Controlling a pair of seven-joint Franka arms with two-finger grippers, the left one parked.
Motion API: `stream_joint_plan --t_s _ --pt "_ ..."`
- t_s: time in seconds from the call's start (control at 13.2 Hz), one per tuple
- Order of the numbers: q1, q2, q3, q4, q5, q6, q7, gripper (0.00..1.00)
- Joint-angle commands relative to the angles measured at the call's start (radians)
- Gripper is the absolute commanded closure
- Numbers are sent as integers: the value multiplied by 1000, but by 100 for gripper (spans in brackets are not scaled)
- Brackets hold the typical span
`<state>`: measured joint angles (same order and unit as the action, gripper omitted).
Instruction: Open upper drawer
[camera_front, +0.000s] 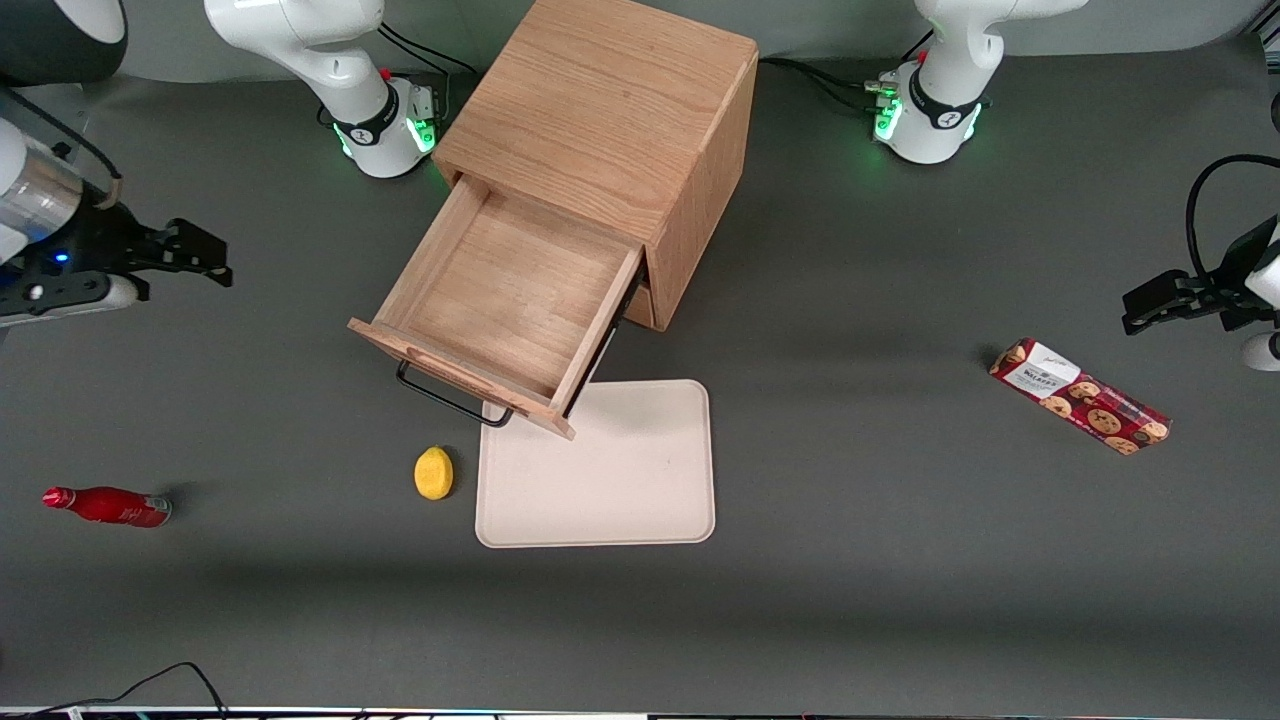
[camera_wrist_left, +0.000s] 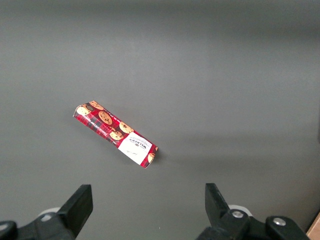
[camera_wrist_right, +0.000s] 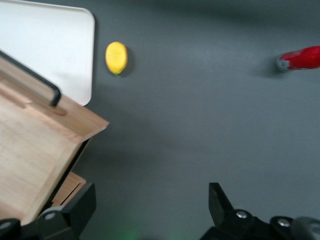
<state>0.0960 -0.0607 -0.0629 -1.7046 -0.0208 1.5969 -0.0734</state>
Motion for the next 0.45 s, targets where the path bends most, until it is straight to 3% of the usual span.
stream_joint_plan --t_s 0.0,0.38 --pt "-13 -4 5 -15 -30 29 21 0" --pt "-25 -1 -3 13 -30 25 26 0"
